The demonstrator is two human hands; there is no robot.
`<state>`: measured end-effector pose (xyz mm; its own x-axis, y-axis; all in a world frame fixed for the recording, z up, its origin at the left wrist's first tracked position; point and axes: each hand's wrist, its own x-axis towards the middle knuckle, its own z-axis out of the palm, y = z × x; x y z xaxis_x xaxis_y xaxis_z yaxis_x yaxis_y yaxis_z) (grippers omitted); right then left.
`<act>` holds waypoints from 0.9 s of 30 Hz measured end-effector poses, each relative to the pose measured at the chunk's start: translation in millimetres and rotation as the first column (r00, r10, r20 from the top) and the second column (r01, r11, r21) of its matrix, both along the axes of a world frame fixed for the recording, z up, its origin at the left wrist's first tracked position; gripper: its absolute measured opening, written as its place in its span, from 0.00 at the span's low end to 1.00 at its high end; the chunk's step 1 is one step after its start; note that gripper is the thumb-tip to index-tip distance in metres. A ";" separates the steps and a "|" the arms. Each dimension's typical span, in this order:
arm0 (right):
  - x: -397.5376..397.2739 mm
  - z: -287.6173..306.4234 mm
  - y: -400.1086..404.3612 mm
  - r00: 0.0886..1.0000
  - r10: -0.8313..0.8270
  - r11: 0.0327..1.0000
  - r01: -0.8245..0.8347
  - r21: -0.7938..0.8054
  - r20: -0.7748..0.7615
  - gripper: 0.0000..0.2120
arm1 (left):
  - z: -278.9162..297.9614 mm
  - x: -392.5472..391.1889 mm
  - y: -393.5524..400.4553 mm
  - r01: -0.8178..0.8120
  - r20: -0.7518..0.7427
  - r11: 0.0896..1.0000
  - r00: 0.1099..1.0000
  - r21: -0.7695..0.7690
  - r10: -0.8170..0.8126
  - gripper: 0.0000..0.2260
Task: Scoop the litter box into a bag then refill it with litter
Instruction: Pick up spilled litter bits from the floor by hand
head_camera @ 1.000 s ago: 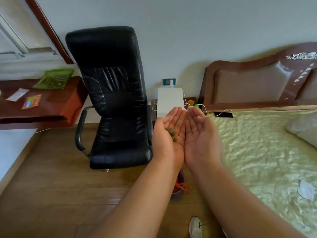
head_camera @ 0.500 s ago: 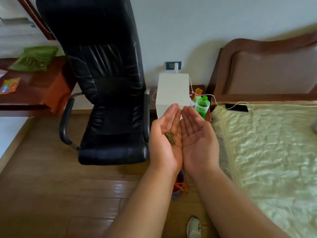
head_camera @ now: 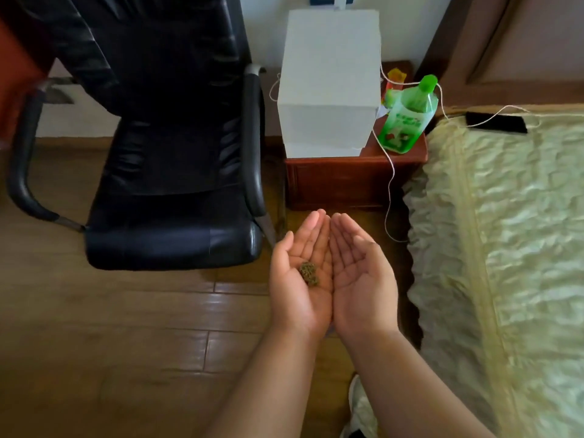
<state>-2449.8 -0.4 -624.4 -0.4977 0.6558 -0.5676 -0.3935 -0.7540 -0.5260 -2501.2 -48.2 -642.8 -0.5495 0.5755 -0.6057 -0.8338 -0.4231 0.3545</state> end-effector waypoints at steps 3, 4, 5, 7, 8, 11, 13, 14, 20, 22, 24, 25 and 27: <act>6.8 -65.1 -3.1 0.998 0.005 0.998 -0.001 -0.064 0.063 0.17 | -64.4 5.6 -4.0 -0.006 0.069 0.999 0.998 -0.045 0.009 0.21; 8.3 -84.3 -3.7 0.997 0.006 0.997 0.000 -0.081 0.073 0.17 | -84.7 7.2 -5.0 -0.001 0.083 0.998 0.997 -0.060 0.006 0.21; 10.9 -104.9 -4.6 0.995 0.012 0.995 -0.003 -0.100 0.095 0.17 | -104.7 8.9 -5.8 0.004 0.099 0.997 0.995 -0.073 0.004 0.20; 14.2 -144.0 -4.7 0.988 0.009 0.991 0.011 -0.135 0.151 0.17 | -141.0 11.7 -6.2 0.000 0.130 0.995 0.991 -0.100 0.013 0.20; 13.3 -158.0 -4.5 0.986 0.005 0.987 0.021 -0.158 0.167 0.17 | -157.8 12.7 -6.3 0.001 0.143 0.993 0.990 -0.116 0.015 0.20; 11.3 -197.7 -4.6 0.975 0.049 0.986 -0.013 -0.165 0.218 0.16 | -204.0 14.3 -5.3 0.003 0.193 0.988 0.981 -0.152 0.027 0.21; 7.1 -214.5 -5.3 0.956 0.097 0.988 -0.059 -0.142 0.277 0.17 | -232.6 14.2 -4.8 0.001 0.230 0.985 0.972 -0.172 0.039 0.22; 5.0 -223.8 -5.9 0.946 0.112 0.988 -0.072 -0.139 0.306 0.17 | -246.7 14.2 -5.0 0.000 0.245 0.983 0.969 -0.186 0.046 0.22; 7.1 -311.6 -12.8 0.913 0.171 0.961 -0.071 -0.268 0.371 0.11 | -308.2 17.8 -15.9 -0.012 0.347 0.956 0.930 -0.294 0.119 0.20; 9.3 -329.2 -17.4 0.896 0.217 0.951 -0.104 -0.292 0.387 0.11 | -319.4 20.5 -22.0 -0.007 0.381 0.953 0.916 -0.302 0.127 0.20; 9.7 -339.1 -22.0 0.883 0.236 0.946 -0.113 -0.304 0.406 0.10 | -328.8 22.2 -26.7 -0.003 0.396 0.945 0.908 -0.327 0.140 0.20; 10.8 -345.9 -23.5 0.871 0.242 0.945 -0.110 -0.309 0.428 0.10 | -333.2 22.8 -27.9 0.004 0.394 0.938 0.908 -0.347 0.142 0.20; 11.5 -355.9 -26.5 0.859 0.255 0.941 -0.115 -0.318 0.443 0.10 | -339.8 23.7 -29.9 0.008 0.390 0.922 0.907 -0.388 0.156 0.19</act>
<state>-2438.3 -26.9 -980.3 -0.2203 0.3640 -0.9050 0.0103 -0.9268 -0.3753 -2477.5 -78.1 -982.6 -0.2395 0.2296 -0.9434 -0.9090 -0.3945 0.1348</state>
